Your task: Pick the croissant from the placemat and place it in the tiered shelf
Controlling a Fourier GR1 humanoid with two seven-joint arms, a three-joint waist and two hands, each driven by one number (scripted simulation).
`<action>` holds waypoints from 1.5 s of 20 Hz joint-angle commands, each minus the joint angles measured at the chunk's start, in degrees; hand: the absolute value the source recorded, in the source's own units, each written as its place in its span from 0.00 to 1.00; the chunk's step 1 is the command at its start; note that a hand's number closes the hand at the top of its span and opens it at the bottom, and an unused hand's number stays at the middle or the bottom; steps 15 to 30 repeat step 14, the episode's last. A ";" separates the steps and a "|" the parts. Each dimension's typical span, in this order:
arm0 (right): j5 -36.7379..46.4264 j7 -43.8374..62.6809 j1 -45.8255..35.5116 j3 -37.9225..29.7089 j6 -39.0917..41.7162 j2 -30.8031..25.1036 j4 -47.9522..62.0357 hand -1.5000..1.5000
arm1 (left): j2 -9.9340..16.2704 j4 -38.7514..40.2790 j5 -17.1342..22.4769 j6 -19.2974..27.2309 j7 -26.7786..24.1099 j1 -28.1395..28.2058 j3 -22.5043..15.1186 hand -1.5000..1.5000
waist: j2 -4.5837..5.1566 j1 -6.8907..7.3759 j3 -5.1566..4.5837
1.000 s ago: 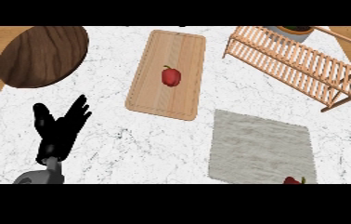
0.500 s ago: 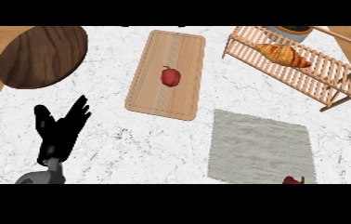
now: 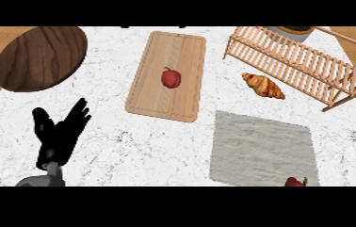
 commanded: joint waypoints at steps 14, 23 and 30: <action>-19.69 6.63 24.96 -17.50 16.71 -12.37 -30.67 0.00 | -1.08 5.06 -1.06 -0.13 -1.69 -0.26 0.85 0.50 | 0.02 -1.40 -0.13; -19.69 6.63 24.96 -17.50 16.71 -12.37 -30.67 0.00 | -1.08 5.06 -1.06 -0.13 -1.69 -0.26 0.85 0.50 | 0.02 -1.40 -0.13; -19.69 6.63 24.96 -17.50 16.71 -12.37 -30.67 0.00 | -1.08 5.06 -1.06 -0.13 -1.69 -0.26 0.85 0.50 | 0.02 -1.40 -0.13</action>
